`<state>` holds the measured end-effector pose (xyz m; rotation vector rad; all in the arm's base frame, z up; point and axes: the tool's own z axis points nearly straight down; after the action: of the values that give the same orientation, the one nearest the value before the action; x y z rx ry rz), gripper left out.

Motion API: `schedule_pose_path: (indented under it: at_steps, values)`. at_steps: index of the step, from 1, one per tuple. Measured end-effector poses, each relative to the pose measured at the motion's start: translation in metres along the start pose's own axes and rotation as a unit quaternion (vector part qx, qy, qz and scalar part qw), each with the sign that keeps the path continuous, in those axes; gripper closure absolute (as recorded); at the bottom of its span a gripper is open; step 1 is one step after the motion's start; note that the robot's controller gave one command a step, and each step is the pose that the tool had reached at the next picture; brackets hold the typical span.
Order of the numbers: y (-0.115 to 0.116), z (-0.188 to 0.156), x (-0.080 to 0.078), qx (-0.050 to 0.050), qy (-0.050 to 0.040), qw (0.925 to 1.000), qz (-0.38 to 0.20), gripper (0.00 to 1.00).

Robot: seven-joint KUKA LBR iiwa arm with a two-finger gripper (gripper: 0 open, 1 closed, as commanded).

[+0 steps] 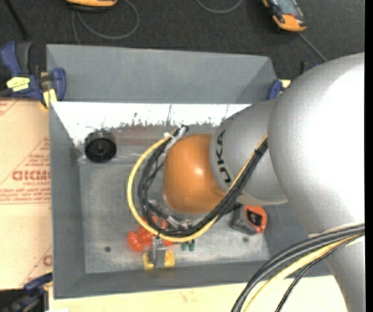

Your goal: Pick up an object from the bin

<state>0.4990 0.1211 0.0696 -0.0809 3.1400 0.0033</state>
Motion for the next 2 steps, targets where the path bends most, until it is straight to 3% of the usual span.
schedule_pose_path:
  at_steps: [1, 2]
  values:
    - [0.0002, -0.0030, 0.0055, 0.001, 0.0030, 0.9999, -0.010, 1.00]
    - [0.0002, -0.0030, 0.0055, 0.000, 0.0030, 1.0000, -0.009, 1.00]
